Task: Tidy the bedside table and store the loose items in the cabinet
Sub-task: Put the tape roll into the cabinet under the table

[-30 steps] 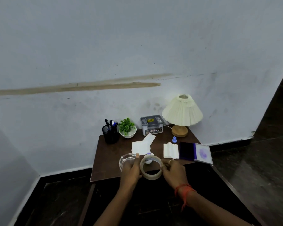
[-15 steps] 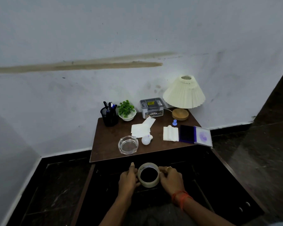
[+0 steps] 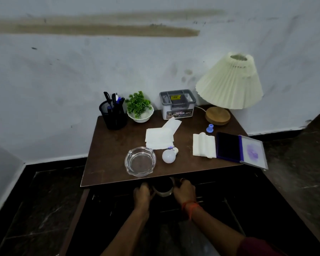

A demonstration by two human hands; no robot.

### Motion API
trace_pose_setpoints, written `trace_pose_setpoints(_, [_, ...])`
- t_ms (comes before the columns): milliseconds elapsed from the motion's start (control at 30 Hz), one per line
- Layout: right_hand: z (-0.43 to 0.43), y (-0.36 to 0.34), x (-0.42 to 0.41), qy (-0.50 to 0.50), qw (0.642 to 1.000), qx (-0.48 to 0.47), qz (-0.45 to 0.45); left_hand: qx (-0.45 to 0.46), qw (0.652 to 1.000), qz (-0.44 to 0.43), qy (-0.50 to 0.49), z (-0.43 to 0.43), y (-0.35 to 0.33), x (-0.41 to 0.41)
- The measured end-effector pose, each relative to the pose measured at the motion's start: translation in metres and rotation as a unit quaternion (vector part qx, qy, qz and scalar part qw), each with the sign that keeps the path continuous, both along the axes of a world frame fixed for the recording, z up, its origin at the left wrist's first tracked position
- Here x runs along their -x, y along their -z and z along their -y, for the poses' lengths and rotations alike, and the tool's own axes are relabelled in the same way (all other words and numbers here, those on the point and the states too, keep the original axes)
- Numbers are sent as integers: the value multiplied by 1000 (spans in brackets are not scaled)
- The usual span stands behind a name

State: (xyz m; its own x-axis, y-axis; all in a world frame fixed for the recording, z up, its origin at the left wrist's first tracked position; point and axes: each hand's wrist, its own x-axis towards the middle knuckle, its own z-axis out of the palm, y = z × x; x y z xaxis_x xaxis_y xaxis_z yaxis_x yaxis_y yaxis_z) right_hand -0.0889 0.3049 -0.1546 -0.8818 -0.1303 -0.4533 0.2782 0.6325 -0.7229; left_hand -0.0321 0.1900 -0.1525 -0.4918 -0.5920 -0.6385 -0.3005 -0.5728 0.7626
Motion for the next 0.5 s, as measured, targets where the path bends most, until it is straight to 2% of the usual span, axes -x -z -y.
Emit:
trace_pose_setpoints(200, [18, 26, 25, -11, 999, -22, 29, -3, 1000, 7, -5, 17, 59, 25])
trace_pose_setpoints(500, [31, 32, 27, 13, 999, 32, 10, -6, 999, -32, -41, 14, 49, 36])
